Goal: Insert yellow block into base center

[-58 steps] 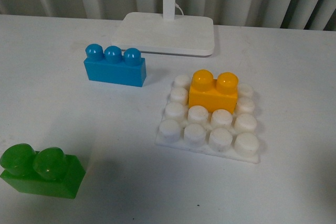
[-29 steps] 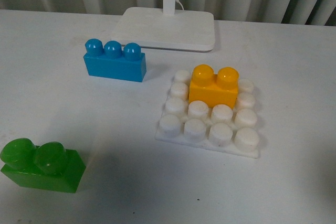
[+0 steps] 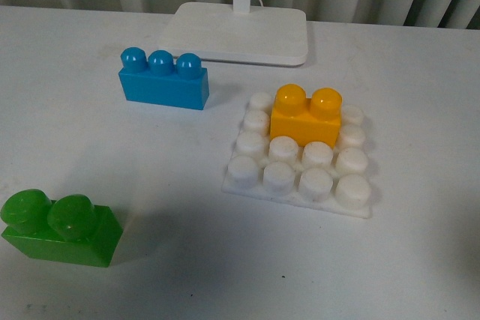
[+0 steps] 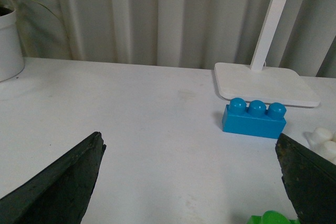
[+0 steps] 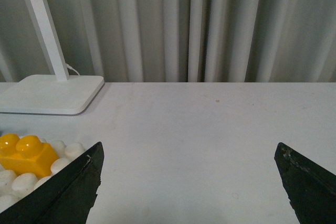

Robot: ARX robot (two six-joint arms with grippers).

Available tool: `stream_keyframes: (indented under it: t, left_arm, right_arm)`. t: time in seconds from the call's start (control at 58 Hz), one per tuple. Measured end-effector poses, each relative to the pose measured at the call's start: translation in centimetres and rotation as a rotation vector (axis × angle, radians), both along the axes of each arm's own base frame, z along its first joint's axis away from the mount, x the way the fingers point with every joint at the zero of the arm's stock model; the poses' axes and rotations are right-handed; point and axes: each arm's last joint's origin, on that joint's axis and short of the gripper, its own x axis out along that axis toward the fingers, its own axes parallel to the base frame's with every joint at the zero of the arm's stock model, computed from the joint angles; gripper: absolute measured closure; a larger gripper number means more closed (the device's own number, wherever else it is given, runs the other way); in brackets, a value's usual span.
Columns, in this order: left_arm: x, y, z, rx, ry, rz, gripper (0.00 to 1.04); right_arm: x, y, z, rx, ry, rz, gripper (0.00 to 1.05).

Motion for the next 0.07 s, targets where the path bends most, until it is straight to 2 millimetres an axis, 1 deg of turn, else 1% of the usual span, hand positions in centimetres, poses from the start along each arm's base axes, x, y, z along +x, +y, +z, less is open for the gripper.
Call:
stream_keyframes:
  t: [0.069]
  left_arm:
    - [0.0, 0.0, 0.0, 0.0, 0.0, 0.0, 0.06]
  right_arm:
    - [0.0, 0.0, 0.0, 0.0, 0.0, 0.0, 0.09]
